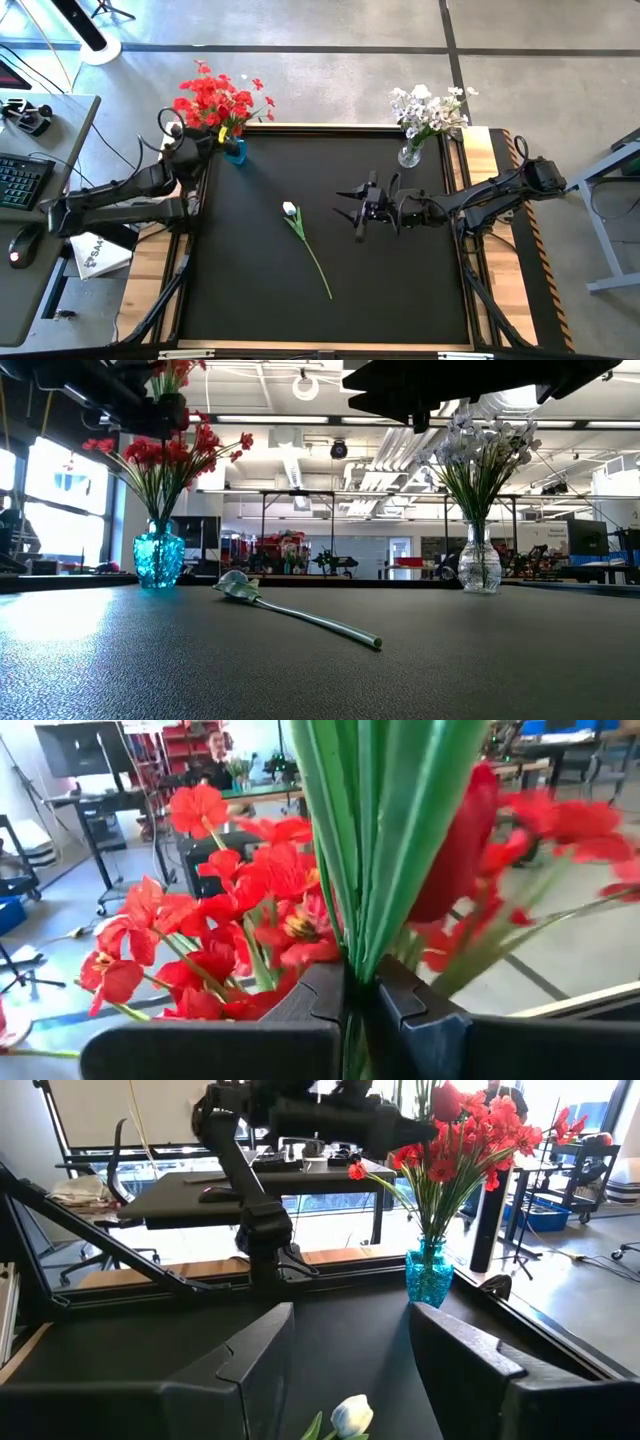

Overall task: Sort flowers into vase by color
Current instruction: Put the orange orchid into the blue vase, then put the white tulip into the transparent vase

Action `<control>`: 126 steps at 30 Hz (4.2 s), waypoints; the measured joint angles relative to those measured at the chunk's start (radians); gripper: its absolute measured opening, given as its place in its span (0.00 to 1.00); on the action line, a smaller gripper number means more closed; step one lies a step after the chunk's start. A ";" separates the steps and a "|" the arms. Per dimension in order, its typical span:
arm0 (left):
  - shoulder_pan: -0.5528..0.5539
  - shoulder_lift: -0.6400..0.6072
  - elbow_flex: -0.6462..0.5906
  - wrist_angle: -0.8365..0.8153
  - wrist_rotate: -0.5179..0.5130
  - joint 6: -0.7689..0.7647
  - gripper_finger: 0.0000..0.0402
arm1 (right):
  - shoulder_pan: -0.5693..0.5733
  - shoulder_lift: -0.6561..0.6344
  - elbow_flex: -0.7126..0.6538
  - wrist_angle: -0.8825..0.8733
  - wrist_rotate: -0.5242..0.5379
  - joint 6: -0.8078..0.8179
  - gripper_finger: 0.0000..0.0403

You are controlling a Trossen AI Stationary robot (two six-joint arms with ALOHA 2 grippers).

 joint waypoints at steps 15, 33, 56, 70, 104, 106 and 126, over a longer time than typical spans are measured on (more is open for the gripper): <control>0.234 0.046 -0.180 0.134 0.245 -0.082 0.01 | 0.000 0.000 0.000 0.000 -0.013 0.003 0.48; 0.315 0.055 -0.063 -0.235 0.369 -0.208 0.40 | 0.000 0.000 0.000 0.000 -0.015 0.007 0.48; 0.323 0.055 0.169 -0.563 0.595 -0.300 0.50 | 0.000 0.000 0.000 -0.023 -0.016 0.011 0.48; 0.316 0.158 0.167 -0.556 0.546 -0.320 0.22 | 0.000 0.000 0.000 -0.023 -0.016 0.011 0.48; 0.317 0.191 0.461 -0.876 0.778 -0.161 0.66 | -0.011 0.000 0.000 -0.138 -0.016 0.086 0.48; 0.317 0.191 0.497 -0.909 0.769 -0.161 0.66 | -0.015 0.000 0.000 -0.167 -0.026 0.107 0.48; 0.154 0.075 0.737 -0.757 1.061 -0.258 0.66 | -0.047 0.507 0.465 -0.575 -0.182 0.213 0.53</control>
